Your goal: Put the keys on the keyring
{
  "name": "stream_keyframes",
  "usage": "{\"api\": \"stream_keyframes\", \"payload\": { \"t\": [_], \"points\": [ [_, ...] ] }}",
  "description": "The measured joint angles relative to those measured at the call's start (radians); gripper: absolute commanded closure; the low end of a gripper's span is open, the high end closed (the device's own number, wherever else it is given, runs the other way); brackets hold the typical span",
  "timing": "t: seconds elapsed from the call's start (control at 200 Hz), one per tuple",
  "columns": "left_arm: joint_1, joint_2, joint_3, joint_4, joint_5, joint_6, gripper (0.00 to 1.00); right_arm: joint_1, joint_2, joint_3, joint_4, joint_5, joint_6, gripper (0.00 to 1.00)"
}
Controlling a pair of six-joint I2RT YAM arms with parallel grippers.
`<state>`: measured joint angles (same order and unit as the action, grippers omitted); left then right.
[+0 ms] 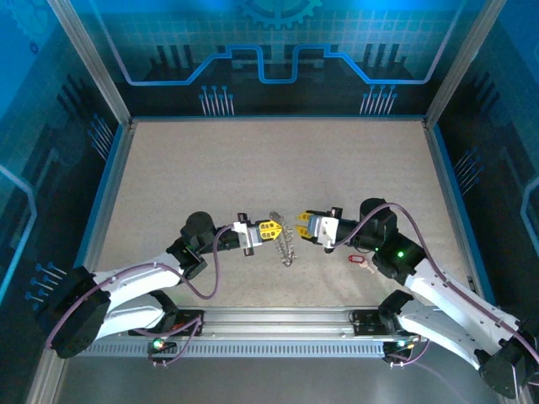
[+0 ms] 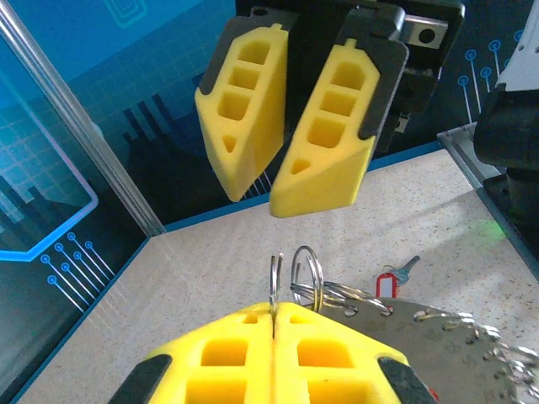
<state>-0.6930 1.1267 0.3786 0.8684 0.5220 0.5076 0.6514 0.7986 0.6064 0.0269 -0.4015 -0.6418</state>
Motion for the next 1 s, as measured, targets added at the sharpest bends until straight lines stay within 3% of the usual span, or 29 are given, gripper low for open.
{"api": "stream_keyframes", "payload": {
  "t": [0.13,0.5,0.56,0.625,0.75,0.996],
  "points": [
    [0.0,-0.001,0.0,0.002,0.0,0.0,1.0,0.0,0.043,0.005,-0.011,-0.025,-0.005,0.7],
    [0.0,-0.008,0.0,0.002,-0.005,0.016,1.0,0.079,0.068,0.064,-0.196,-0.09,-0.111,0.78],
    [0.0,-0.008,0.0,0.002,-0.01,0.019,1.0,0.084,0.061,0.068,-0.225,-0.102,-0.123,0.74],
    [0.0,-0.008,0.0,0.002,-0.013,0.02,1.0,0.085,0.054,0.069,-0.246,-0.105,-0.133,0.64],
    [0.0,-0.012,0.0,0.002,-0.015,0.024,1.0,0.069,0.034,0.068,-0.242,-0.123,-0.112,0.6],
    [0.0,-0.026,0.0,0.002,-0.016,0.026,1.0,-0.063,0.012,0.048,-0.115,-0.16,0.057,0.53]
  ]
}}
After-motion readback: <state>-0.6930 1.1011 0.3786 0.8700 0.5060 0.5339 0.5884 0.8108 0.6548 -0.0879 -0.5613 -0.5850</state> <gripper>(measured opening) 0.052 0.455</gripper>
